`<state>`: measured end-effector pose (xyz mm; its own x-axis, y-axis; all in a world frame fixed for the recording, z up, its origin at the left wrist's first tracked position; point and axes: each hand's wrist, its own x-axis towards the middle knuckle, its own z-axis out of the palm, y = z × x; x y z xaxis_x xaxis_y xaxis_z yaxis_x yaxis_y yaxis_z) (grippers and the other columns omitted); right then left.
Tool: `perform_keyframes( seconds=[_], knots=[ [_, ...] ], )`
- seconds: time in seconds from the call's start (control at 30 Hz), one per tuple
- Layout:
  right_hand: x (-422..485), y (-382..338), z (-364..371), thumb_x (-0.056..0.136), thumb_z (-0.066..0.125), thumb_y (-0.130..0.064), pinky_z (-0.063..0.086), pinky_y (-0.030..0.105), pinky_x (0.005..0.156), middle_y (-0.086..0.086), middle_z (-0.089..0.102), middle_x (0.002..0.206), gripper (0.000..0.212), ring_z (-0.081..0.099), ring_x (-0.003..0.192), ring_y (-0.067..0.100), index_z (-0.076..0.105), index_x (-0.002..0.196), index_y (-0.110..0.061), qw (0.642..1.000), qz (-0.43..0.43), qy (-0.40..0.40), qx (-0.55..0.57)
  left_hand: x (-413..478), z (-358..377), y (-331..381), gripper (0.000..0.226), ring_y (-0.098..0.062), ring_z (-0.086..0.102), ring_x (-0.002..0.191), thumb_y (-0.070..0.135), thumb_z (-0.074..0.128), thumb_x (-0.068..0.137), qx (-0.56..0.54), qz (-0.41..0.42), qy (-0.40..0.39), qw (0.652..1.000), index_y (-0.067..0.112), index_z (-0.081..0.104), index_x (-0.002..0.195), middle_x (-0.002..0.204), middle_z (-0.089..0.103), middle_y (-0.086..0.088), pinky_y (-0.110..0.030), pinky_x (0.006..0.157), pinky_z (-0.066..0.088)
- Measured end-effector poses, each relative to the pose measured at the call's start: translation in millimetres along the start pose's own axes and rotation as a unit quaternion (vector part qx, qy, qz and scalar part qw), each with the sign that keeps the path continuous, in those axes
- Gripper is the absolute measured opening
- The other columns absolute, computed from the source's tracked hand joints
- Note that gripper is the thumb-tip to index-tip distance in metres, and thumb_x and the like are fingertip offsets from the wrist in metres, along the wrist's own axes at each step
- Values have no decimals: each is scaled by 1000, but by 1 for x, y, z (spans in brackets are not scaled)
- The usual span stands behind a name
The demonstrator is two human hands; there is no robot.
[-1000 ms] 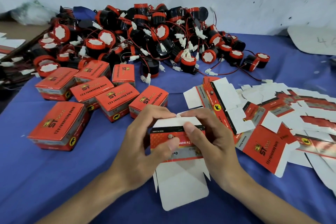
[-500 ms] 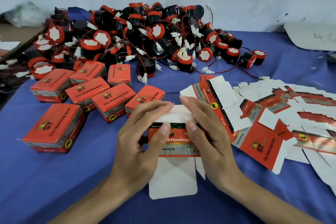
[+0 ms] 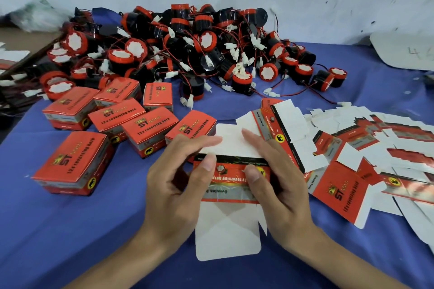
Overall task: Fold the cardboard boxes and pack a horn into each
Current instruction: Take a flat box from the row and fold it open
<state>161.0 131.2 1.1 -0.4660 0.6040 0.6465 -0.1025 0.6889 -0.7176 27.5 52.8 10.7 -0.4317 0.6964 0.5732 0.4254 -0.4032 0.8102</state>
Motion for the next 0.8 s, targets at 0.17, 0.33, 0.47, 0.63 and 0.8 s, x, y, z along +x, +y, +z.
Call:
perform_keyframes(
  seconds=[0.17,0.33,0.47,0.63,0.8],
  knots=[
    [2,1,3,92,48,-19,40,8,68,-21,53,89,31,52,79,-2,56,122,-22,1000,7,2,19,-2,1,-3,27,-8,53,77,33,48,88,-19,-27,7,999,33,68,105,84,52,11,-23,65,48],
    [2,0,4,91,49,-27,49,15,72,-13,63,101,24,62,93,10,61,112,-28,998,46,5,31,-2,3,-3,23,-12,60,82,35,48,89,-33,-47,-14,998,34,68,101,91,59,10,-23,67,52],
    [3,2,4,90,51,-31,46,11,75,2,61,103,19,59,99,15,67,100,-26,998,53,17,-7,1,2,-7,25,-19,58,106,37,45,89,-4,-45,-33,998,27,66,100,110,53,3,-34,83,52],
    [5,3,2,89,52,-27,49,17,75,5,65,94,22,62,92,14,68,91,-13,999,47,-2,-11,1,3,-8,31,-16,63,86,34,46,89,29,-15,-48,998,8,62,86,88,62,7,-30,71,53],
    [3,-1,2,93,47,-44,45,10,64,-7,61,77,25,61,74,6,60,86,-23,999,46,-15,-12,-4,6,-4,18,-4,56,61,34,47,89,30,-4,-26,999,26,51,73,69,54,18,-9,54,42]
  ],
)
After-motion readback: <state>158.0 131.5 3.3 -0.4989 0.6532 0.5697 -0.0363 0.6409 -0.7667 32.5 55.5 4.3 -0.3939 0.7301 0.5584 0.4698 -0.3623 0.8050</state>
